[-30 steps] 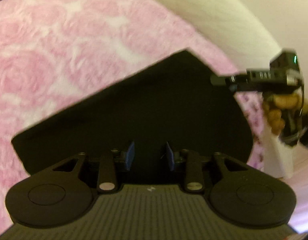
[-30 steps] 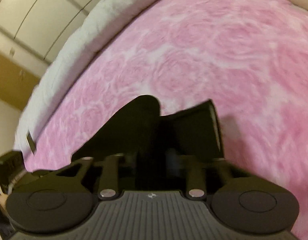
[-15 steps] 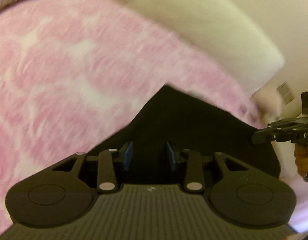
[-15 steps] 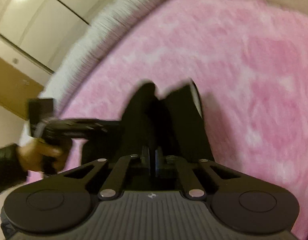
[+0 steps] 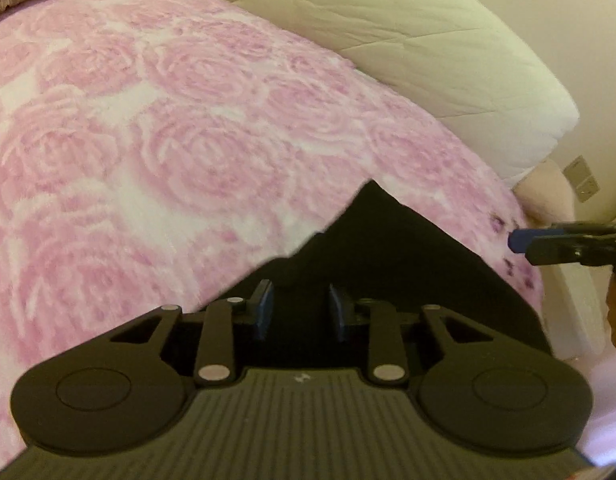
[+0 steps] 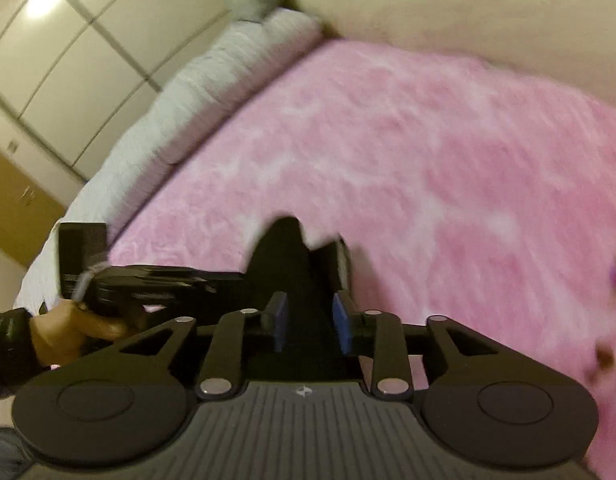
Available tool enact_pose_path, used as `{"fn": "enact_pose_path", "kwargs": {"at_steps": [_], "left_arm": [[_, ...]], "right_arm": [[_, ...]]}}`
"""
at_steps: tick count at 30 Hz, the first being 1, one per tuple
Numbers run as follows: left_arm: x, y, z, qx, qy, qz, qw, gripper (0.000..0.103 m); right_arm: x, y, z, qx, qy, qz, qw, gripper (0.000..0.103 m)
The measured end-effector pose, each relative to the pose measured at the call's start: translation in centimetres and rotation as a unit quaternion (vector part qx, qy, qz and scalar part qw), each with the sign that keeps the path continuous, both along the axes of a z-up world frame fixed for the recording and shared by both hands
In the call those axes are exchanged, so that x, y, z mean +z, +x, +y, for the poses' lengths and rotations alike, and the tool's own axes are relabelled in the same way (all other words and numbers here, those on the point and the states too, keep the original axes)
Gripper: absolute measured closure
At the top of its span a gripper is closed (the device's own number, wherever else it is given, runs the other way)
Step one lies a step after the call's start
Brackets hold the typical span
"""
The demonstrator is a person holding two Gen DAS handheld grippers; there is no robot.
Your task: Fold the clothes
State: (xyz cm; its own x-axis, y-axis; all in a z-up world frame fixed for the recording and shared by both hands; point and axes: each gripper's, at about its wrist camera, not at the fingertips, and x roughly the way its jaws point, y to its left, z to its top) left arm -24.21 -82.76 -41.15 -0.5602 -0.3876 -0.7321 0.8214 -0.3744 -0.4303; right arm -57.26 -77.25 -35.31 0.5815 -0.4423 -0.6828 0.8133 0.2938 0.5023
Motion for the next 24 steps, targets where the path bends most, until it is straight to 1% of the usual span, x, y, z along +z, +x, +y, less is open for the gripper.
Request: {"fn": "enact_pose_path", "kwargs": {"at_steps": [1,2,3,6,7,9,10,11,13,15,17,18,19,21,23,24], "left_arm": [[0.4,0.7,0.0,0.01,-0.001,0.001,1.0,0.074],[0.8,1.4,0.0,0.019,-0.001,0.002,0.9998,0.073],[1.2,2.1,0.0,0.029,-0.002,0.003,0.9996,0.074],[2.4,4.3,0.0,0.058,-0.003,0.007,0.9983,0.072],[2.9,5.6,1.0,0.073,-0.005,0.002,0.9973,0.07],[3.8,9.3,3.7,0.114,0.002,-0.02,0.9932,0.069],[3.9,10.9,5.0,0.132,0.012,-0.028,0.9908,0.068],[3.8,12.3,6.5,0.15,0.026,-0.035,0.9878,0.068],[3.1,14.6,10.2,0.186,0.058,-0.041,0.98,0.063],[2.0,15.9,13.3,0.217,0.09,-0.032,0.9714,0.061],[0.7,16.3,15.4,0.237,0.114,-0.019,0.9647,0.06],[0.1,16.3,15.9,0.24,0.119,-0.014,0.9633,0.059],[-0.4,16.3,15.9,0.242,0.12,-0.005,0.9627,0.057],[-1.7,16.5,14.9,0.252,0.122,0.018,0.9598,0.056],[-3.3,17.1,13.1,0.269,0.123,0.045,0.9541,0.056],[-4.0,17.5,12.3,0.279,0.122,0.057,0.9508,0.057]], "right_arm": [[0.1,0.8,-0.8,0.013,-0.01,0.006,1.0,0.066],[-0.1,1.6,-1.7,0.026,-0.014,0.009,1.0,0.066],[-0.7,2.3,-2.6,0.037,-0.008,0.008,0.999,0.066],[-2.4,4.0,-4.7,0.071,0.001,0.014,0.997,0.064],[-2.8,4.4,-4.9,0.08,-0.003,0.029,0.996,0.067],[-3.4,4.7,-5.1,0.079,-0.009,0.07,0.994,0.077],[-3.7,4.5,-5.2,0.068,-0.01,0.082,0.994,0.077],[-3.7,4.0,-5.2,0.045,-0.009,0.085,0.995,0.077],[-2.6,3.3,-4.0,0.002,-0.024,0.088,0.996,0.069],[-0.8,2.8,-1.4,-0.029,-0.047,0.073,0.996,0.069],[0.5,2.4,2.3,-0.059,-0.059,0.054,0.995,0.059],[1.1,2.2,4.1,-0.073,-0.065,0.045,0.994,0.053],[1.6,2.0,6.1,-0.09,-0.066,0.037,0.993,0.052],[1.5,1.8,9.5,-0.127,-0.042,0.023,0.991,0.052],[0.1,1.6,11.3,-0.16,-0.01,-0.004,0.987,0.047],[-0.8,1.5,12.1,-0.175,0.007,-0.02,0.984,0.042]]}}
